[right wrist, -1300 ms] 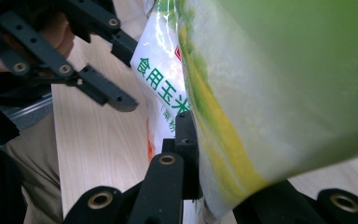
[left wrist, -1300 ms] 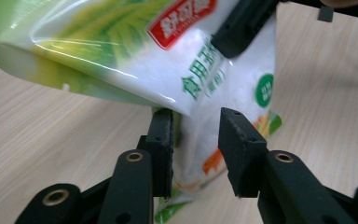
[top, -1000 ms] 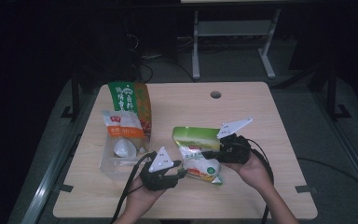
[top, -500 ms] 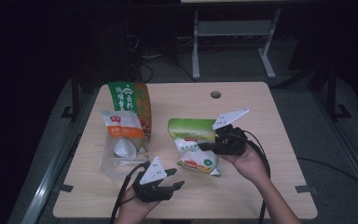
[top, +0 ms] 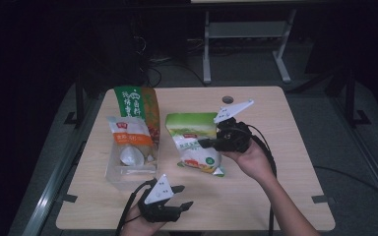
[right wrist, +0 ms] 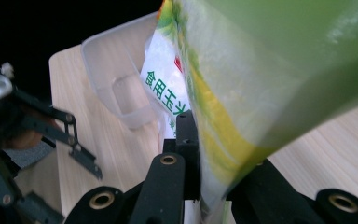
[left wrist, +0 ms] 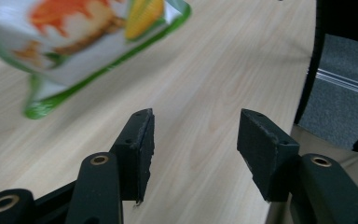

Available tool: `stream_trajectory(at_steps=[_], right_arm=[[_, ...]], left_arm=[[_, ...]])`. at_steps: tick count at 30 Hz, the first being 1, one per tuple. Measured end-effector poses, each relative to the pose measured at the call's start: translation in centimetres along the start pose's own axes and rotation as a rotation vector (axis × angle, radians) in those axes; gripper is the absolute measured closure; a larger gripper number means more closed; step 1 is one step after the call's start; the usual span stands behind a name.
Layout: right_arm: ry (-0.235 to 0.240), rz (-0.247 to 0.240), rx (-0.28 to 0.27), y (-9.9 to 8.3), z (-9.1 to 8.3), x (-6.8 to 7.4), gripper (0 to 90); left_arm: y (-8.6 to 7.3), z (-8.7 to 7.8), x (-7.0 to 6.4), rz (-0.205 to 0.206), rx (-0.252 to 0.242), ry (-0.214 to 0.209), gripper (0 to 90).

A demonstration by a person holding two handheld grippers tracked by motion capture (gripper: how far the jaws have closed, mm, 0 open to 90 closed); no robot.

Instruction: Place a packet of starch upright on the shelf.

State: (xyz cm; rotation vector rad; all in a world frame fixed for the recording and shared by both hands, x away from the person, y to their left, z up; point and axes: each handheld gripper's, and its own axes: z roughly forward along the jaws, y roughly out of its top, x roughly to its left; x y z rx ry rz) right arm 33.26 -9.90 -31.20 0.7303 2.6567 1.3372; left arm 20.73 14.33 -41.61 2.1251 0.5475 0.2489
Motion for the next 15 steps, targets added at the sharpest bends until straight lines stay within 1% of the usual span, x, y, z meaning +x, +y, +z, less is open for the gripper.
stream_trajectory(at_steps=[6,7,9,10,11,12,15], right_arm=[[0.005,-0.024,-0.001,1.8,0.4,0.5,84.7],[0.004,-0.040,-0.001,2.0,0.5,0.5,84.7],[0.007,-0.057,-0.005,2.7,0.6,0.8,84.7],[0.008,-0.048,-0.004,3.0,0.6,1.0,84.7],[0.010,-0.051,-0.006,3.3,0.7,1.2,84.7],[0.013,-0.060,-0.007,3.6,0.7,1.4,84.7],[0.018,-0.085,-0.016,4.6,1.0,1.9,84.8]], left_arm=[[-0.4,0.2,-0.6,0.025,0.013,-0.008,43.6],[-0.4,0.2,-0.6,0.033,0.016,-0.009,43.2],[-0.4,0.3,-0.8,0.030,0.010,-0.016,43.0],[-0.4,0.3,-0.9,0.037,0.013,-0.016,42.8],[-0.5,0.4,-1.0,0.036,0.012,-0.020,42.7],[-0.5,0.4,-1.1,0.042,0.017,-0.021,42.6],[-0.6,0.6,-1.2,0.041,0.014,-0.026,42.3]])
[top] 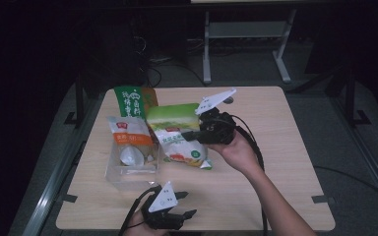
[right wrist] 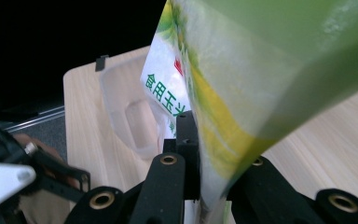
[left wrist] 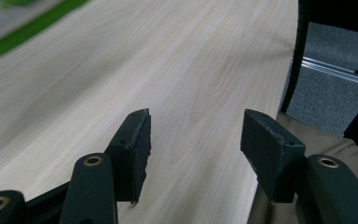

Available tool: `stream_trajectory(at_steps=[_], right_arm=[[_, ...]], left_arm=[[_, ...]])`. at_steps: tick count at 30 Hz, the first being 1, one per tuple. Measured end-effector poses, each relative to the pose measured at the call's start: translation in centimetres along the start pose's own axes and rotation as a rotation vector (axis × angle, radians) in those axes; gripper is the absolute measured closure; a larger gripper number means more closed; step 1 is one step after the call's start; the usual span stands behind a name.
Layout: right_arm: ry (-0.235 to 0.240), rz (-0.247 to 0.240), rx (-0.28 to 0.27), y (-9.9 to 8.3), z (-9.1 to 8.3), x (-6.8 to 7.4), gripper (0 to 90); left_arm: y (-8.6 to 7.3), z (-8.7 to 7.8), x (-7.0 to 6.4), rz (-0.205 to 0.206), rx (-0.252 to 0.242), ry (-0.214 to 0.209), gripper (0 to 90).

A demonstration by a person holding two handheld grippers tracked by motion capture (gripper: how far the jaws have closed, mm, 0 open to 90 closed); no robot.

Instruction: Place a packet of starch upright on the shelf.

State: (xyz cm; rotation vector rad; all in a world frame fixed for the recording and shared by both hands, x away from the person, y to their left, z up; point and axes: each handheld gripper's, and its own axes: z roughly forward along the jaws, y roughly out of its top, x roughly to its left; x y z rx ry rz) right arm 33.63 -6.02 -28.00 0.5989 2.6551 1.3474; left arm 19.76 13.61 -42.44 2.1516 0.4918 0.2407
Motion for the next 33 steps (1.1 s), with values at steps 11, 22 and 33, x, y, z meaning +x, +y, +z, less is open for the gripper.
stream_trajectory(at_steps=[11,22,33], right_arm=[[0.054,-0.044,-0.021,3.4,2.3,1.6,84.8],[0.120,-0.033,-0.016,5.5,6.4,2.9,84.8],[0.174,-0.031,0.004,6.6,10.2,4.0,84.8]], left_arm=[[-0.1,0.1,-0.1,0.022,0.009,-0.011,42.0],[-0.2,0.1,-0.2,0.001,-0.011,-0.018,41.8],[-0.3,-0.1,-0.2,0.004,-0.012,-0.016,41.5]])
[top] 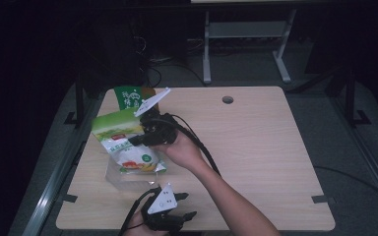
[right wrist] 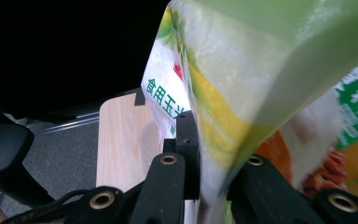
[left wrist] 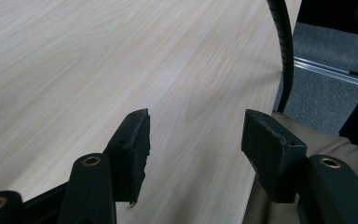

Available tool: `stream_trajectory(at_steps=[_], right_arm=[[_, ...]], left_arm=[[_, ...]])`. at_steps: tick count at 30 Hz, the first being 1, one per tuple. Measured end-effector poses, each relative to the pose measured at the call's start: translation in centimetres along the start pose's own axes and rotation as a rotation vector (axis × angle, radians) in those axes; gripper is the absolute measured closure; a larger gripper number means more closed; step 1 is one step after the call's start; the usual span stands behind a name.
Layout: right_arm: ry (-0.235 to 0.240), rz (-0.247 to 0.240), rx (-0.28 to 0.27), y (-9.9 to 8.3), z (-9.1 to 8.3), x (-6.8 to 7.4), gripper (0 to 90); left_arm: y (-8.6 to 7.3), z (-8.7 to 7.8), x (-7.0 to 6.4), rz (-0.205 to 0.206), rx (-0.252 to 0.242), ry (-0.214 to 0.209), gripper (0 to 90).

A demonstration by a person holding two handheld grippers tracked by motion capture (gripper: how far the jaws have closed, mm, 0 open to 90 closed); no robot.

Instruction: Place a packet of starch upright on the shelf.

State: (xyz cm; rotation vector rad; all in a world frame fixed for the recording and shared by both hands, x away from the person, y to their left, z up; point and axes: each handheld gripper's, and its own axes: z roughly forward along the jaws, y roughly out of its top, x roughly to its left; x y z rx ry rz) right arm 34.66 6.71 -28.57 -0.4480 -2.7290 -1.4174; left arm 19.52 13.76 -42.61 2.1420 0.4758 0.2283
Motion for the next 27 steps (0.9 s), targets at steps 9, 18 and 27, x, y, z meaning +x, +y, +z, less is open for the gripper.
stream_trajectory(at_steps=[9,18,27], right_arm=[[0.042,0.007,0.016,0.2,2.9,0.2,84.8],[0.069,0.020,0.045,-0.6,5.4,0.1,84.8],[0.094,0.034,0.068,-2.1,7.2,-0.9,82.9]], left_arm=[[-0.1,-0.1,-0.1,-0.002,0.005,-0.005,41.0],[-0.1,0.0,-0.1,-0.004,0.001,-0.007,40.9],[-0.1,-0.1,-0.1,0.003,0.009,-0.008,41.0]])
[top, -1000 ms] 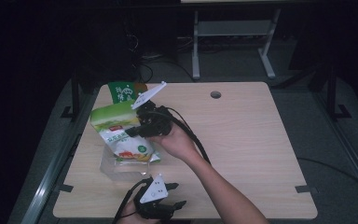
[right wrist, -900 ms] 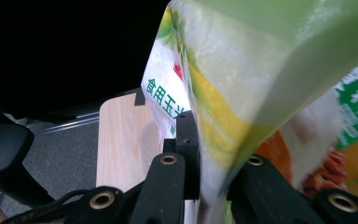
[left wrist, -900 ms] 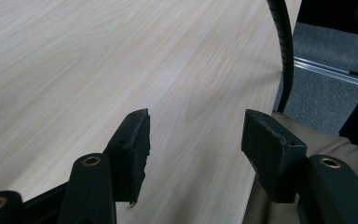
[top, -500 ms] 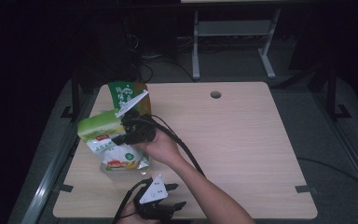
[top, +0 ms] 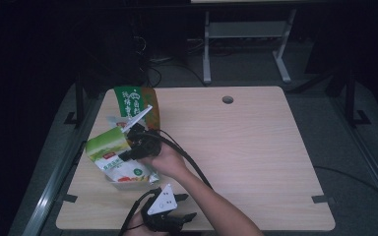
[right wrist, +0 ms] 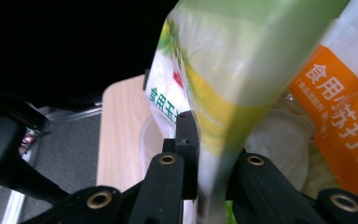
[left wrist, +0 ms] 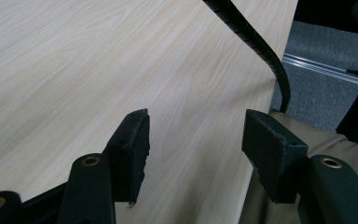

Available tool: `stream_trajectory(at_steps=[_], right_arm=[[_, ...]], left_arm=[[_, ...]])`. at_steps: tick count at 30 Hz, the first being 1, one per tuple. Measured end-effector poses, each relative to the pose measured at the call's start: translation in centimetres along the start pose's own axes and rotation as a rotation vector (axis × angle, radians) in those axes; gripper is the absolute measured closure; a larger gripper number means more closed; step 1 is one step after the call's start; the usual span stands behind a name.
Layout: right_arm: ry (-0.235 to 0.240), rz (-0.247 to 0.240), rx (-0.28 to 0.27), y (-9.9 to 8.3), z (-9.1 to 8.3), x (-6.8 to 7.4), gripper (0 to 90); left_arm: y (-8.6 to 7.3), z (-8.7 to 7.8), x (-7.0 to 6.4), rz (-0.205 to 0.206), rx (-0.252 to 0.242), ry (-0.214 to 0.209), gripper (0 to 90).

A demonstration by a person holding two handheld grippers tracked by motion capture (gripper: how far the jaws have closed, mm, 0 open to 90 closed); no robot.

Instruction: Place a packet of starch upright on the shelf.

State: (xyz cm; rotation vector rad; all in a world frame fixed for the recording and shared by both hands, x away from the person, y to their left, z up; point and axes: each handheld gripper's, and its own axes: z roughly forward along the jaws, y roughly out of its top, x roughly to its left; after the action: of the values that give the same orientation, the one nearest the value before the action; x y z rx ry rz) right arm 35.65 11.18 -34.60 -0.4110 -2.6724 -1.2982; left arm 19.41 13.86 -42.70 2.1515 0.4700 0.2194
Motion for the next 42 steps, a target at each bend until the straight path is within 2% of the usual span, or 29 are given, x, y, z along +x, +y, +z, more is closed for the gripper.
stream_trajectory(at_steps=[2,7,15,21,27,28,32,37,40,42], right_arm=[[-0.003,0.011,0.000,0.1,-0.2,0.2,82.5],[-0.017,0.002,-0.003,0.2,-1.0,0.2,83.7],[-0.027,0.004,0.003,-0.1,-1.0,0.4,85.3],[-0.041,0.000,0.018,-1.0,-0.9,-0.2,85.4],[-0.033,0.021,0.020,-1.9,-1.1,-0.6,85.5],[-0.033,0.037,0.023,-2.1,-1.1,-0.6,85.6],[-0.036,0.035,0.036,-3.0,-1.3,-1.2,85.6],[-0.026,0.058,0.034,-3.4,-1.5,-1.3,85.5],[-0.025,0.045,0.034,-3.5,-1.6,-1.4,83.4],[-0.017,0.045,0.030,-3.5,-1.9,-1.5,76.2]], left_arm=[[0.0,0.0,0.1,-0.002,0.001,0.001,41.0],[0.0,-0.1,0.1,-0.003,0.002,0.004,41.0],[0.0,-0.1,0.2,-0.004,-0.002,0.009,41.1],[0.0,-0.2,0.3,0.001,0.002,0.011,41.1],[-0.1,-0.2,0.3,-0.017,-0.001,0.012,41.0],[-0.1,-0.2,0.3,-0.016,0.000,0.014,40.9],[0.0,-0.3,0.6,-0.016,0.003,0.022,40.3],[-0.1,-0.2,0.8,-0.027,0.004,0.027,39.9],[-0.1,-0.3,0.9,-0.031,0.007,0.029,39.3],[-0.1,-0.3,1.0,-0.034,0.011,0.032,38.2]])
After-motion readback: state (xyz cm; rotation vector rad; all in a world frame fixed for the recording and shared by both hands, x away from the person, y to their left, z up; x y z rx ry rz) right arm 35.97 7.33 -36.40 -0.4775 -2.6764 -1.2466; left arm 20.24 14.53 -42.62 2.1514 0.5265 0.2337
